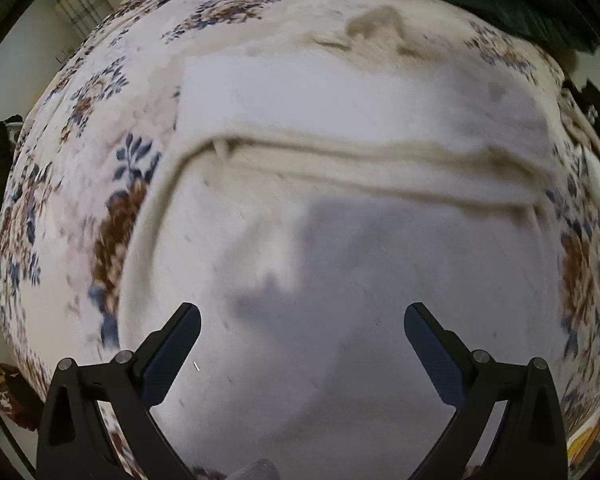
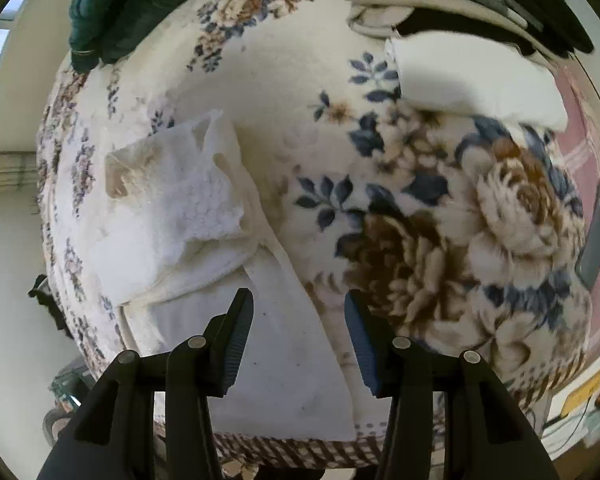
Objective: Fold small clothes
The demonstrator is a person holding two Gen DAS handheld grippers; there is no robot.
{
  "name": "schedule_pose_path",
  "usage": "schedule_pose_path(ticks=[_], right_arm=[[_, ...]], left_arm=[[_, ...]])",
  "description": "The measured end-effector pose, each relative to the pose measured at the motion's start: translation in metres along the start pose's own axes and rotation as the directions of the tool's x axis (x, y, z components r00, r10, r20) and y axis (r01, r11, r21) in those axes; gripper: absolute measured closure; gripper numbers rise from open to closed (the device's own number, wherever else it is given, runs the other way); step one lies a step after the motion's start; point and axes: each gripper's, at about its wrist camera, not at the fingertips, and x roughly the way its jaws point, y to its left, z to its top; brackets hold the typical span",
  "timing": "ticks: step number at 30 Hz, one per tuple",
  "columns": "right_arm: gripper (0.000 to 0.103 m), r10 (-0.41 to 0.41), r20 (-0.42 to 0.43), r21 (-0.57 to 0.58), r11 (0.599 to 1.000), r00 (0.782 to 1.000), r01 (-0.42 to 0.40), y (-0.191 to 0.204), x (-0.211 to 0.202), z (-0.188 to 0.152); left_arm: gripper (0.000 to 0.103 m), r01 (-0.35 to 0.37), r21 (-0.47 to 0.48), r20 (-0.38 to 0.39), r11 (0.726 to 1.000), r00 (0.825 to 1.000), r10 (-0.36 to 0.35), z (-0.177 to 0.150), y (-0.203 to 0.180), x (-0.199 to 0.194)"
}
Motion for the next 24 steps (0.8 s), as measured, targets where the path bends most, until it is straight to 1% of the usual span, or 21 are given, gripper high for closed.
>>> schedule_pose_path(ticks=[1,2,4,7,8,9,10,12,13,14,15,16,17,18,19,20,21,22,23,24], right_arm=[[0.053,0.019,-0.004,-0.006,1.000,1.000,-0.019,-0.002,0.001,0.008],[0.053,0.057,-0.011,-0.013,0.998,0.998,-0.057,-0.003,0.006,0.024],[0.053,0.107,-0.016,-0.029,0.994,0.994,-0.108,-0.001,0.017,0.051],[0.053,0.163,-0.046,-0.104,0.980,0.986,-0.167,0.017,0.051,0.102],[0.053,0.188,-0.073,-0.135,0.971,0.980,-0.196,0.028,0.070,0.123],[0.053,0.203,-0.086,-0.148,0.966,0.975,-0.214,0.034,0.081,0.135],[0.053,0.214,-0.110,-0.164,0.959,0.971,-0.230,0.041,0.095,0.148],[0.053,0.215,-0.179,-0.186,0.951,0.960,-0.248,0.055,0.131,0.172],[0.053,0.206,-0.204,-0.195,0.949,0.957,-0.246,0.059,0.144,0.178],[0.056,0.200,-0.256,-0.206,0.945,0.946,-0.255,0.064,0.163,0.184],[0.083,0.198,-0.286,-0.202,0.944,0.938,-0.261,0.064,0.175,0.186],[0.095,0.196,-0.309,-0.211,0.940,0.931,-0.268,0.065,0.184,0.186],[0.096,0.156,-0.297,-0.252,0.939,0.942,-0.235,0.068,0.185,0.186],[0.096,0.118,-0.247,-0.304,0.933,0.962,-0.192,0.070,0.179,0.188],[0.097,0.116,-0.211,-0.321,0.930,0.971,-0.180,0.070,0.173,0.193],[0.097,0.109,-0.156,-0.325,0.933,0.982,-0.155,0.067,0.163,0.203],[0.097,0.104,-0.114,-0.314,0.940,0.988,-0.135,0.062,0.157,0.215],[0.097,0.101,-0.100,-0.299,0.946,0.990,-0.127,0.060,0.157,0.224],[0.097,0.102,-0.132,-0.296,0.945,0.986,-0.137,0.061,0.164,0.229],[0.096,0.069,-0.149,-0.321,0.940,0.986,-0.115,0.066,0.172,0.229]], left_arm=[[0.000,-0.019,0.004,-0.002,1.000,1.000,0.019,-0.007,-0.010,-0.001],[0.000,-0.034,0.003,-0.005,0.999,0.999,0.034,-0.011,-0.015,-0.001],[0.000,-0.084,-0.010,-0.022,0.996,0.996,0.084,-0.026,-0.033,-0.002],[0.000,-0.147,-0.061,-0.048,0.987,0.988,0.144,-0.042,-0.051,-0.004],[0.000,-0.167,-0.080,-0.060,0.983,0.985,0.162,-0.047,-0.057,-0.004],[0.000,-0.195,-0.112,-0.077,0.974,0.979,0.187,-0.053,-0.064,-0.002],[0.000,-0.204,-0.130,-0.085,0.970,0.977,0.194,-0.055,-0.066,-0.002],[0.000,-0.223,-0.187,-0.110,0.957,0.973,0.205,-0.061,-0.072,0.001],[0.000,-0.227,-0.213,-0.121,0.950,0.971,0.205,-0.064,-0.075,0.002],[0.000,-0.223,-0.235,-0.133,0.946,0.972,0.196,-0.066,-0.078,0.003],[0.000,-0.216,-0.247,-0.137,0.944,0.973,0.187,-0.067,-0.083,0.003],[0.000,-0.221,-0.241,-0.134,0.945,0.972,0.193,-0.068,-0.087,0.003],[0.000,-0.224,-0.235,-0.132,0.946,0.971,0.197,-0.068,-0.090,0.002],[0.000,-0.221,-0.228,-0.128,0.948,0.972,0.196,-0.068,-0.094,0.000],[0.000,-0.220,-0.226,-0.125,0.949,0.973,0.195,-0.068,-0.095,-0.001],[0.000,-0.217,-0.229,-0.126,0.949,0.973,0.192,-0.069,-0.097,-0.002],[0.000,-0.212,-0.232,-0.129,0.949,0.974,0.186,-0.070,-0.099,-0.002],[0.000,-0.209,-0.232,-0.129,0.950,0.975,0.183,-0.071,-0.101,-0.003],[0.000,-0.215,-0.228,-0.130,0.950,0.973,0.189,-0.072,-0.103,-0.004],[0.000,-0.214,-0.221,-0.129,0.951,0.973,0.189,-0.072,-0.105,-0.006]])
